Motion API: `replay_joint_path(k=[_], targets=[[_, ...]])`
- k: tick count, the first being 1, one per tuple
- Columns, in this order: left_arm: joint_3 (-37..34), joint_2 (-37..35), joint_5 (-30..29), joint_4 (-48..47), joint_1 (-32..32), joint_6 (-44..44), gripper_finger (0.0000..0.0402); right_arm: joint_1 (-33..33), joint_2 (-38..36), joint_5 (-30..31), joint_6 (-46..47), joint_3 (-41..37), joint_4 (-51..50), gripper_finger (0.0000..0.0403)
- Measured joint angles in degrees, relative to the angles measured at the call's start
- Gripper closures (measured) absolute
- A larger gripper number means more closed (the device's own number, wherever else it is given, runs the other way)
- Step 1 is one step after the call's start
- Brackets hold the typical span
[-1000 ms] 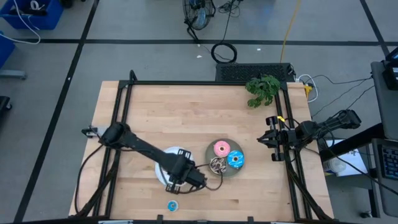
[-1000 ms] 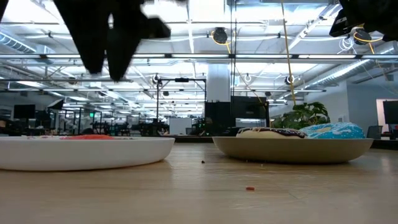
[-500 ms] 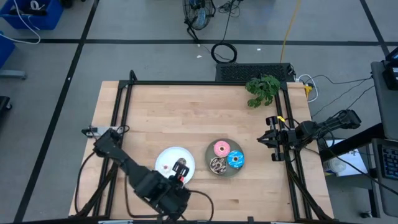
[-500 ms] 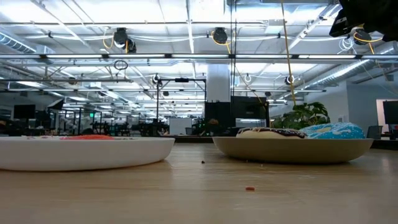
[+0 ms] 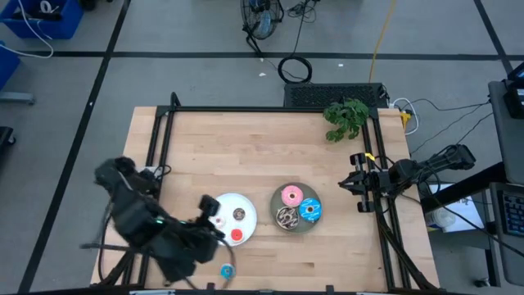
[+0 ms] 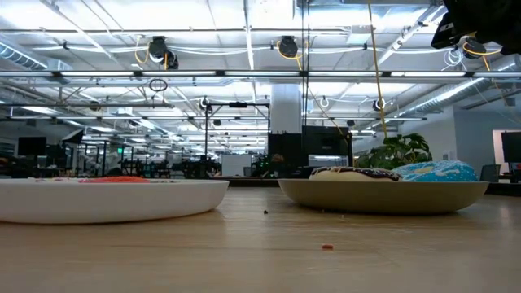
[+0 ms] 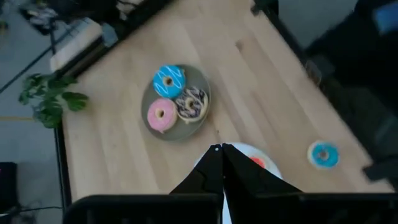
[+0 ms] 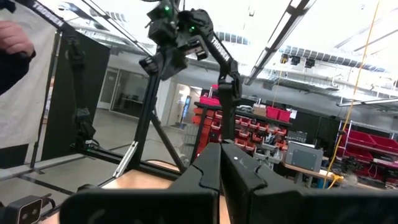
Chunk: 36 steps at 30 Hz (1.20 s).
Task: Pick & Place donuts
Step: Put the small blue donut on the white plate
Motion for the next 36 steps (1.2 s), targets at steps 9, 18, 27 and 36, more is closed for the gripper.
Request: replay_joint_path(k=[9,18,27,36], targets=[[-32.38,-20.55,-8.82,18.65,-5.12,-3.35,0.0394,0.00,-0.01,0.00,0.00,0.00,-0.16,0.0403],[-77.84,-46.48,-4.36,68.67,-1.18,-2.47,0.0394,-0.02,-0.01,0.00,-0.14,0.01,0.10,0.0403],[-97.06,-47.25,-4.39,96.64,-1.84,1.75,0.0388,0.00,0.01,0.00,0.00,0.02,-0.66,0.0403],[-105.06,-47.09,-7.68,102.55,-1.38,-2.97,0.0397,0.00,-0.01,0.00,-1.56,0.00,-0.75,0.0403]])
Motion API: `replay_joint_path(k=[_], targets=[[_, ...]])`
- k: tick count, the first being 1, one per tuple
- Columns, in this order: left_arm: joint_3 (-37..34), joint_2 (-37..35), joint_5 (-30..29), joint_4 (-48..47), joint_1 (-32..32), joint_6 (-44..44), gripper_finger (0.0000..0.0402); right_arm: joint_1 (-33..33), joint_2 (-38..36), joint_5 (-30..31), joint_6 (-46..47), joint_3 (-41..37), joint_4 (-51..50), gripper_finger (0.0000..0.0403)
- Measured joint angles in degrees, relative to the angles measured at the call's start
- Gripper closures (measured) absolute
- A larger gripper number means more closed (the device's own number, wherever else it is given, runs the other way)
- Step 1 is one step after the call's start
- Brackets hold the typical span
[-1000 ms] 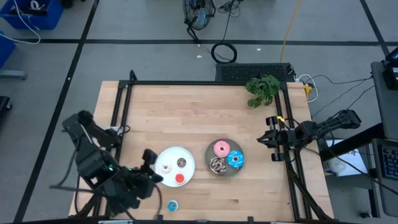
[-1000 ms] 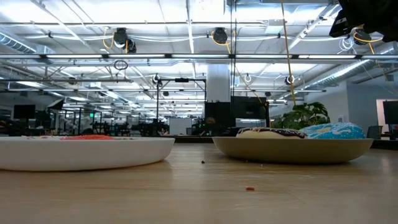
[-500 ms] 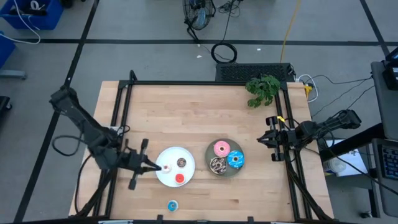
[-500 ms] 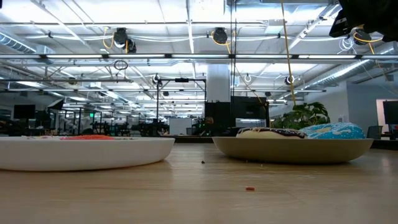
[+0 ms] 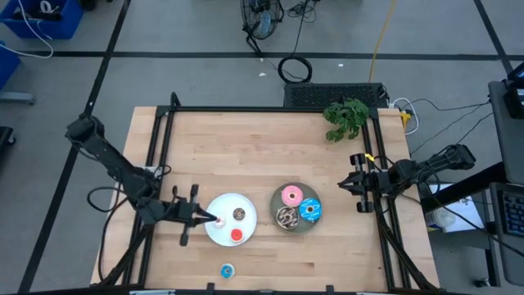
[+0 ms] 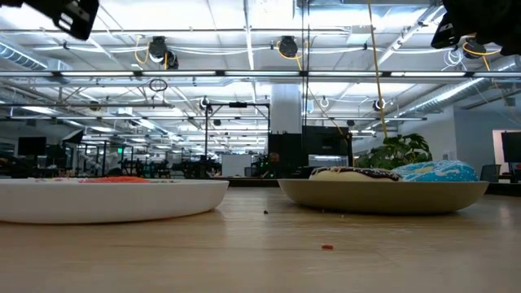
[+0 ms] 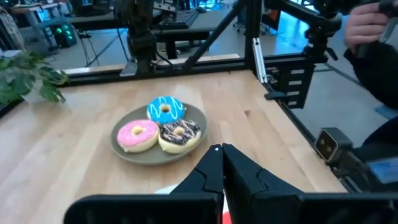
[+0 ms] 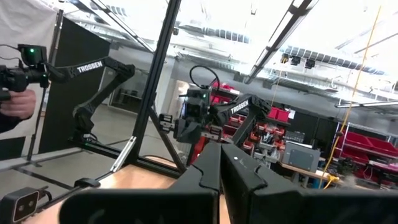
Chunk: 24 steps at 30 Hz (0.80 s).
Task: Pick & Place donuts
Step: Put the small blue donut on the white plate
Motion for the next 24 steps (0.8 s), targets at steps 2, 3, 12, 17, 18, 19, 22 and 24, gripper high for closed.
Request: replay_joint_path(k=[2,3,12,17,18,19,22,24], targets=[[-1.77,0.00,0.22,1.97,-0.25,-1.70,0.0390,-0.02,0.02,0.04,-0.18,0.01,-0.06,0.0403],[-2.53,0.00,0.29,2.51,-0.24,-3.13,0.0386,0.00,0.00,0.07,-0.18,0.01,-0.26,0.0403],[-4.69,1.94,1.11,3.41,-0.52,-6.15,0.0391,-0.02,0.02,0.20,-3.40,0.01,-0.41,0.0403],[-4.67,5.11,1.60,7.64,-1.00,-2.72,0.0390,-0.02,0.02,0.20,-3.18,0.00,-0.42,0.0403],[-4.65,5.55,1.60,8.18,-1.00,-2.35,0.0385,-0.02,0.02,0.20,-3.18,0.00,-0.42,0.0403],[-4.65,5.84,1.60,8.37,-0.88,-2.20,0.0380,-0.02,0.02,0.22,-3.22,0.02,-0.42,0.0403],[-4.65,6.38,1.60,8.73,-0.36,-2.64,0.0372,-0.01,0.02,0.20,-3.45,0.01,-0.42,0.0403],[-4.63,6.38,1.58,9.43,0.02,-3.70,0.0366,-0.02,0.02,0.22,-3.50,0.02,-0.42,0.0403]])
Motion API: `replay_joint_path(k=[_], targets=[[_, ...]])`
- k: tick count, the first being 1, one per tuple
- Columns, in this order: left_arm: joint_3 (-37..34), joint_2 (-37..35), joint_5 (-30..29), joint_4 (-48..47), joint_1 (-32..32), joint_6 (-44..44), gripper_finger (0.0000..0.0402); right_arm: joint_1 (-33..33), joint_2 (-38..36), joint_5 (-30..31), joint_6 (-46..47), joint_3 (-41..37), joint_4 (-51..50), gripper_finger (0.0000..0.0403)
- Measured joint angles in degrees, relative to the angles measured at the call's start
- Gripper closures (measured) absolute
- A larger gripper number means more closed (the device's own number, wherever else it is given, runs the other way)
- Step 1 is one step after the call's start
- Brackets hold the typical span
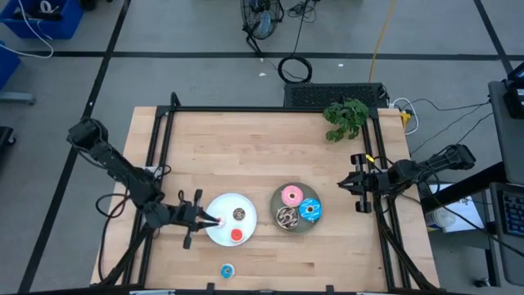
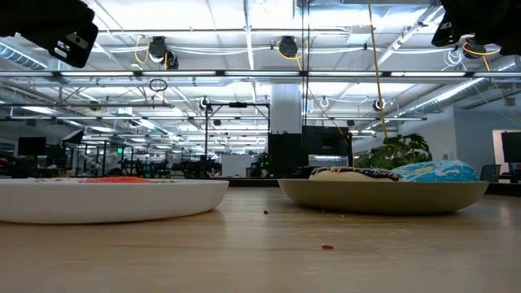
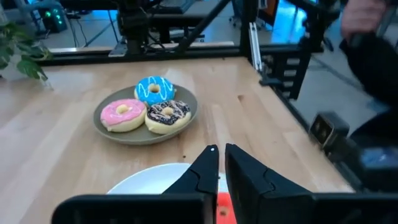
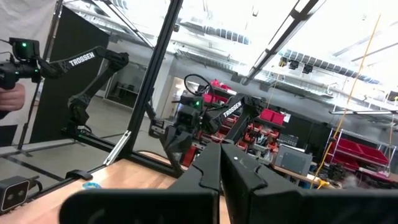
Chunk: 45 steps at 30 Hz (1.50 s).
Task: Pick & Place donuts
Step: Put the small blue donut on the white plate
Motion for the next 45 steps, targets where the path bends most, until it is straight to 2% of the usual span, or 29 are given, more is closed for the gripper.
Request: replay_joint_path(k=[5,14,17,21,24,29,34,41,45], targets=[[0.00,0.00,-0.03,3.30,0.38,-3.00,0.0348,0.01,0.00,0.00,-0.09,-0.02,0.00,0.0403],[0.04,0.00,-1.70,6.00,0.36,6.45,0.0340,0.01,0.00,0.00,-0.09,-0.01,0.00,0.0403],[0.33,0.00,-5.96,4.47,0.62,3.10,0.0350,0.02,0.00,0.00,-0.09,0.00,0.00,0.0403],[1.49,0.00,-6.19,0.72,0.88,0.70,0.0381,0.02,0.00,0.00,0.64,0.00,-0.25,0.0403],[2.05,0.00,-6.23,0.74,0.50,2.92,0.0397,0.02,0.00,0.00,0.84,-0.02,-0.45,0.0403],[2.36,0.00,-9.08,0.67,0.89,5.12,0.0391,0.01,0.00,0.01,0.91,-0.02,-0.44,0.0403],[2.36,0.00,-6.12,0.66,1.15,3.78,0.0398,0.00,0.00,0.02,0.59,-0.01,-0.39,0.0403],[2.46,0.00,-6.12,1.29,1.52,0.98,0.0380,0.00,0.00,0.02,-0.55,-0.01,-0.42,0.0403],[7.25,-0.01,-6.12,-3.22,1.85,0.02,0.0396,0.00,0.00,0.02,-1.17,0.00,-0.42,0.0403]])
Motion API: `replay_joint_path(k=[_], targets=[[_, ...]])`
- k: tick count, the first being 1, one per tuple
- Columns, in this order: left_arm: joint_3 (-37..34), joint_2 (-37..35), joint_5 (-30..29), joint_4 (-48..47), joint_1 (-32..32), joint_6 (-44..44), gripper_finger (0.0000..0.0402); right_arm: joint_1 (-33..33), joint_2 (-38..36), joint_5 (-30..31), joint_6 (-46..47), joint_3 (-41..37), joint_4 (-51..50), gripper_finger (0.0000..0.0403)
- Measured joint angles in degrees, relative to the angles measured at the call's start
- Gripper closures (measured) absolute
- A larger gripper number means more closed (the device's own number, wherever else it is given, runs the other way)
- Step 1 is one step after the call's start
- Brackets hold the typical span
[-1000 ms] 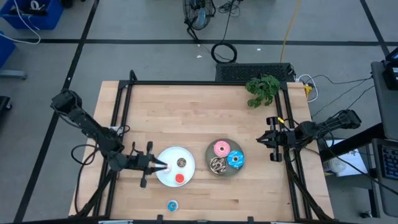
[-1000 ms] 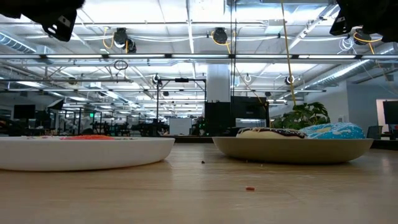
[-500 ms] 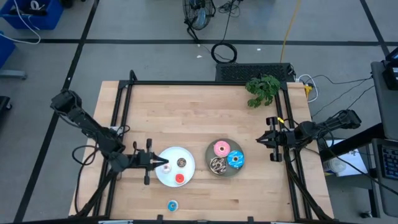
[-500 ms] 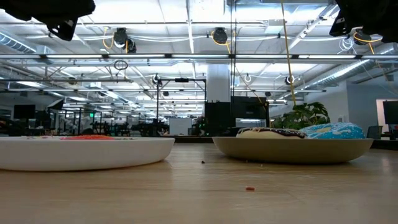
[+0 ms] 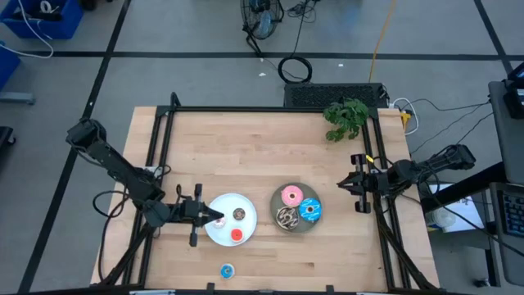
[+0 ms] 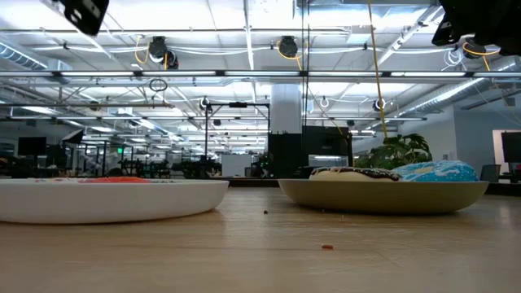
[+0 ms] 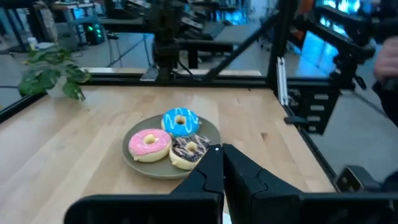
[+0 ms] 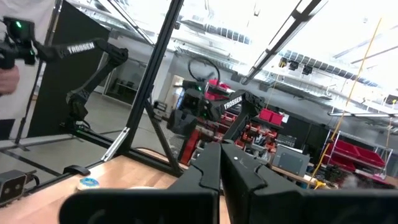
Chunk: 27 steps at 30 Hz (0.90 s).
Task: Pick & Place donuts
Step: Put the small blue donut on the white plate
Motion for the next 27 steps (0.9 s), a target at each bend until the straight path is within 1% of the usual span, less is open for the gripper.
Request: replay_joint_path(k=[4,8,10,13,18,21,25,27], targets=[[8.55,2.57,-0.31,-13.46,-0.18,-2.06,0.0393,0.00,-0.02,0.00,-0.91,-0.01,-0.63,0.0403],[17.30,8.46,0.42,-22.94,-0.13,-3.29,0.0398,0.00,0.00,0.02,-2.07,-0.02,-0.48,0.0403],[21.77,11.77,2.64,-28.28,-0.21,-5.81,0.0395,0.00,-0.02,0.00,-2.64,-0.02,-0.41,0.0403],[28.40,16.70,7.52,-34.93,-0.62,-9.61,0.0391,0.00,-0.02,0.00,-2.55,-0.02,-0.42,0.0403],[37.81,25.64,9.76,-42.29,-0.96,-12.21,0.0393,0.00,-0.02,0.00,-2.42,-0.02,-0.02,0.0403],[43.02,30.81,11.76,-47.16,-0.29,-14.41,0.0370,0.00,-0.02,0.00,-1.39,-0.02,-0.02,0.0403],[47.80,36.54,13.90,-51.70,0.11,-15.68,0.0318,0.00,-0.02,0.00,-0.45,-0.02,0.00,0.0403],[49.01,38.92,16.07,-52.65,0.34,-15.85,0.0289,0.00,-0.02,-0.02,0.19,-0.02,0.03,0.0403]])
